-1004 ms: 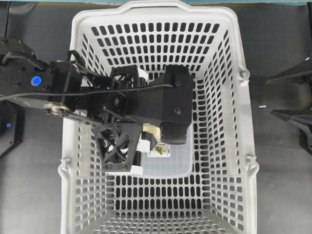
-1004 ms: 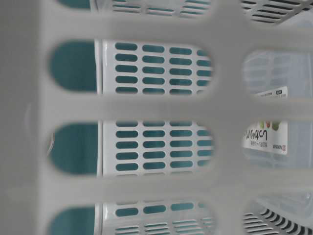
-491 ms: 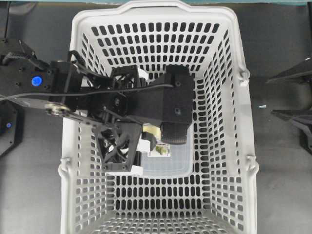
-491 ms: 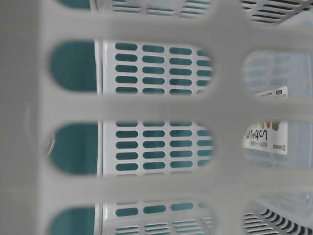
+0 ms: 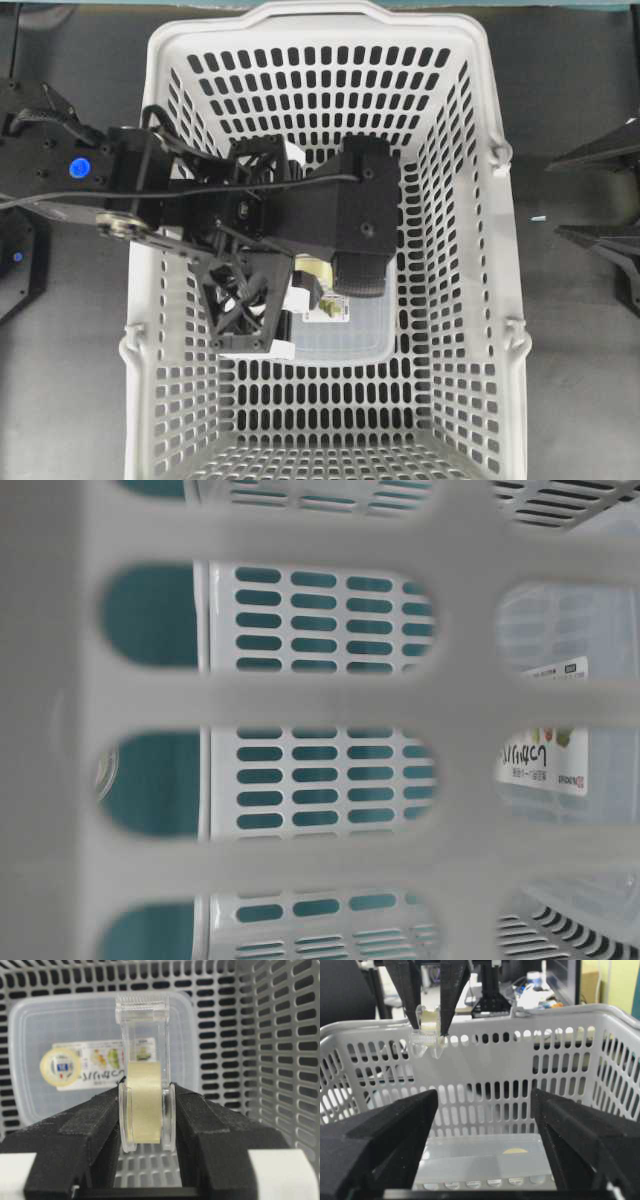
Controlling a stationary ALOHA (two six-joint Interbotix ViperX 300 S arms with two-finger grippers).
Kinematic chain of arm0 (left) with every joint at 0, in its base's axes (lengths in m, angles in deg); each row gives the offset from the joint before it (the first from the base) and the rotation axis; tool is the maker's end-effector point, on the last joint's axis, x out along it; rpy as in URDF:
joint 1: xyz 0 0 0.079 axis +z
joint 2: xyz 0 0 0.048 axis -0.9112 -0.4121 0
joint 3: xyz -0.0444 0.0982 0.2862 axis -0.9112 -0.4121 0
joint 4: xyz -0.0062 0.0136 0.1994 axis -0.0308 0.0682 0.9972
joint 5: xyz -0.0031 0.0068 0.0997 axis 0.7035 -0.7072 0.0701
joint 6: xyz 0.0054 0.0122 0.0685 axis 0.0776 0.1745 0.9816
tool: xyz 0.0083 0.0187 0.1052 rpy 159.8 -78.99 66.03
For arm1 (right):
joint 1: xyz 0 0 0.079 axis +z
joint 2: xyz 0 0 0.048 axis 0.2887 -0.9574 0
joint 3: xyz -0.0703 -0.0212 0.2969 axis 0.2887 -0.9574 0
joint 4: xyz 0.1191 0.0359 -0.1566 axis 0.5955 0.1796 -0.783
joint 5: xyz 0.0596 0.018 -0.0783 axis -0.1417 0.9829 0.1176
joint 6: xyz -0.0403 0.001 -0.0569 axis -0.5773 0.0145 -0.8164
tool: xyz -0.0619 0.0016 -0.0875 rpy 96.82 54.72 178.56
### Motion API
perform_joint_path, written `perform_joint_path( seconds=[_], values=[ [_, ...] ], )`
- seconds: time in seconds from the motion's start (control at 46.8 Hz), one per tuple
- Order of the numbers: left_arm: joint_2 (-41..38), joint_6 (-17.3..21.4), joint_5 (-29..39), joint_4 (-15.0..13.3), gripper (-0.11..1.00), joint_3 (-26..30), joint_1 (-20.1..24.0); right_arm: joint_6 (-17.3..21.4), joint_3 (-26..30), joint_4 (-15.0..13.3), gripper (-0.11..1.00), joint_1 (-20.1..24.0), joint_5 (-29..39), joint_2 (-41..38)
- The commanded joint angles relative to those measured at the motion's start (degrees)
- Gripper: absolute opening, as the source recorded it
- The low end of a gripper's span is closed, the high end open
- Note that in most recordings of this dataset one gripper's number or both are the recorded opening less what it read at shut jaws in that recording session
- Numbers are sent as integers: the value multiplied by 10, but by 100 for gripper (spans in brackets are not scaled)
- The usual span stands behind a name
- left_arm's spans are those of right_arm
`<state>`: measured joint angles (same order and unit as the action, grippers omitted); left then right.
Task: Pick up the tape dispenser from the shopping basket with the left arm.
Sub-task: 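Lift the tape dispenser slightly with the left gripper and hold it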
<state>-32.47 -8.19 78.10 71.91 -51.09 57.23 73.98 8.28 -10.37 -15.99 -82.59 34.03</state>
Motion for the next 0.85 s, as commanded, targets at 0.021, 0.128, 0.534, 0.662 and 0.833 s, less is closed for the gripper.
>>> perform_joint_path(
  seconds=[0.021,0.128,0.534,0.662,0.833],
  values=[
    [6,0,-3,1,28,5,-1,1,4,2,72,1,-4,-4],
    [6,0,-3,2,28,4,-1,1,4,2,72,0,-3,-4],
    [6,0,-3,2,28,0,-1,2,3,2,72,1,-2,-1],
    [5,0,-3,2,28,0,-1,2,3,1,72,1,4,-1],
    [5,-1,-3,2,28,-4,-1,2,-1,1,72,1,12,-1]
  ],
)
